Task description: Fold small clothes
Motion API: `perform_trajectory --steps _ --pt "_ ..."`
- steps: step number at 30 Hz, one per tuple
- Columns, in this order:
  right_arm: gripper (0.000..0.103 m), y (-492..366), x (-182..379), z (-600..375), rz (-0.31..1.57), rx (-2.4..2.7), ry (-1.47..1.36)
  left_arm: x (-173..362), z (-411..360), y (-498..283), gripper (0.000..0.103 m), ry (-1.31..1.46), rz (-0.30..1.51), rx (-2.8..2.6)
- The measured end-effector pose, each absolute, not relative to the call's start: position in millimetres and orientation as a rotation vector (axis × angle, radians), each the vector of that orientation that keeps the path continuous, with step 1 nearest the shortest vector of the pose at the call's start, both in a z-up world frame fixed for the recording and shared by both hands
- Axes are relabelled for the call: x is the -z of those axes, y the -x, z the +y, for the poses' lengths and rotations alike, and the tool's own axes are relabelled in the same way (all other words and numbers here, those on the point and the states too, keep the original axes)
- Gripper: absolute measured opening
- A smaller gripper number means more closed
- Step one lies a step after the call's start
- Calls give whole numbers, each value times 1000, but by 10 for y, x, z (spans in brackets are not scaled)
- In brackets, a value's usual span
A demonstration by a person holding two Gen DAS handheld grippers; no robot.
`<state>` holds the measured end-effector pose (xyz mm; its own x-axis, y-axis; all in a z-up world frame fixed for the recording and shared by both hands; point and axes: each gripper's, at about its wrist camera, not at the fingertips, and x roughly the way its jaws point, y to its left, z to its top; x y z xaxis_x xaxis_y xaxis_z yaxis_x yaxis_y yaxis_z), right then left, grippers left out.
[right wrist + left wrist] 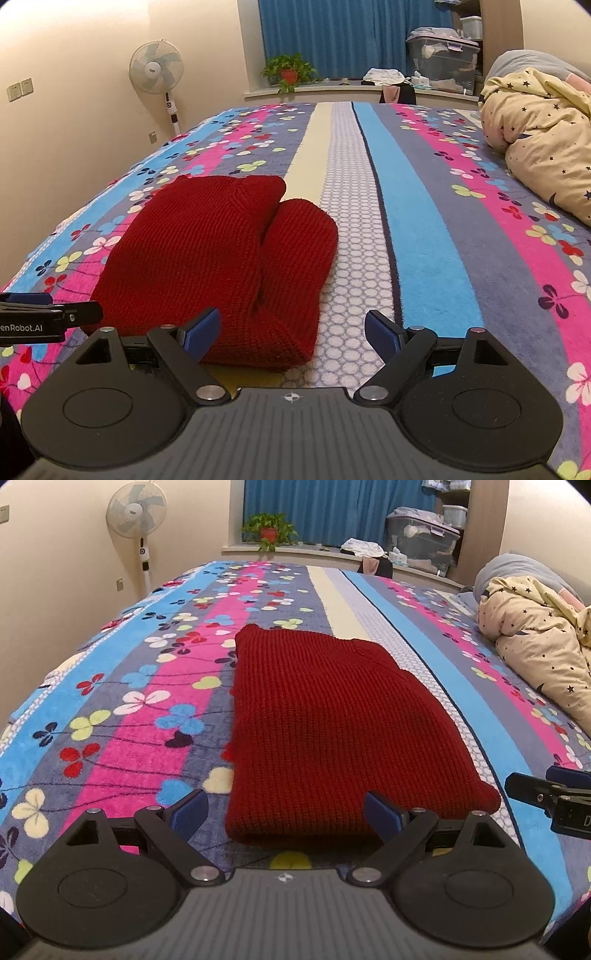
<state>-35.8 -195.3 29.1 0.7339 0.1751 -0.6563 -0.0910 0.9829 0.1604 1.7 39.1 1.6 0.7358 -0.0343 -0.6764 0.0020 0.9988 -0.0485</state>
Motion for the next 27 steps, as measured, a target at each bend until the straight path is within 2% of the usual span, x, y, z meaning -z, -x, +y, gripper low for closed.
perform_trajectory --steps 27 --pt "87 375 -301 -1931 729 -171 -100 -15 368 -19 94 44 744 23"
